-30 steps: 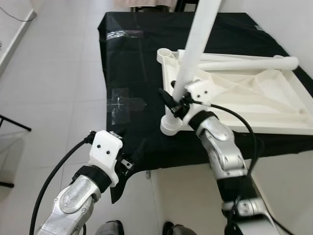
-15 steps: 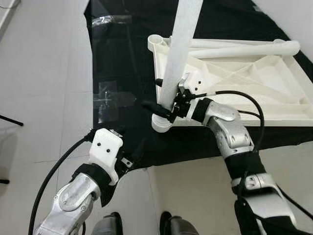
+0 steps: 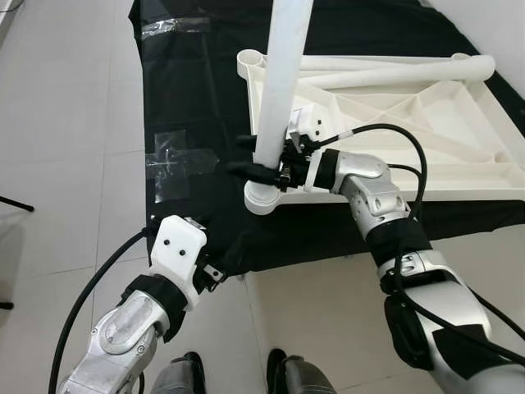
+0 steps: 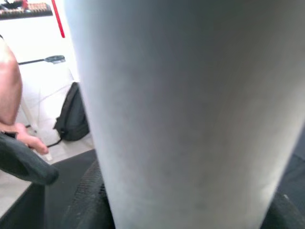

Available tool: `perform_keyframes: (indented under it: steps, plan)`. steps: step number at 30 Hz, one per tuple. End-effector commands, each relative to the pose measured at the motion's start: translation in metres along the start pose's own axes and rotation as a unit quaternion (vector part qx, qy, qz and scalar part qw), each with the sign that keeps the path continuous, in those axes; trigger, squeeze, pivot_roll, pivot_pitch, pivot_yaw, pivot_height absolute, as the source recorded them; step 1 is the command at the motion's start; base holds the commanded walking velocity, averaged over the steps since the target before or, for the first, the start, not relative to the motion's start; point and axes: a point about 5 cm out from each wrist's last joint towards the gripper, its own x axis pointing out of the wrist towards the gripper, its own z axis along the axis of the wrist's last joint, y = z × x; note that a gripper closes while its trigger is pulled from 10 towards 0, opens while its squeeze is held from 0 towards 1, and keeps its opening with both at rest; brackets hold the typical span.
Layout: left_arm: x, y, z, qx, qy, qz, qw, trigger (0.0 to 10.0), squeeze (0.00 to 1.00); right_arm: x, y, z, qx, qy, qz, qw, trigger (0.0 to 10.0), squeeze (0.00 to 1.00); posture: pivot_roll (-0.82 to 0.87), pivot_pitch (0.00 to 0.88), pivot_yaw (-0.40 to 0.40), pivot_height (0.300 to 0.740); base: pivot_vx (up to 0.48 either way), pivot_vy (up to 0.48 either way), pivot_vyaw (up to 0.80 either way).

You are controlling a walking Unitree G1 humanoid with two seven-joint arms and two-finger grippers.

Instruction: Building children table

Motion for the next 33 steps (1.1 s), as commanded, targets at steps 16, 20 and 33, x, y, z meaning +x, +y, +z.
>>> perform_keyframes:
  steps: [16,20,33]
  plan:
    - [0.0,-0.003,-0.003,-0.007,0.005,-0.014,1.0,10.0,0.0,-0.023,0.059,-0.069,0.045,0.018,-0.401,0.915,0.0,0.0,0.09,0.269,-0.077,0.74,0.0,0.0,0.0]
    - [0.002,-0.004,-0.003,-0.009,0.003,-0.017,1.0,10.0,0.0,-0.01,0.06,-0.068,0.06,0.008,-0.343,0.937,10.0,0.0,0.07,0.262,-0.083,0.74,0.0,0.0,0.0]
    - [0.005,-0.005,-0.003,-0.011,-0.004,-0.014,1.0,10.0,0.0,-0.002,0.064,-0.028,0.049,-0.036,-0.047,0.997,10.0,0.0,0.08,0.242,-0.086,0.74,0.0,0.0,0.0]
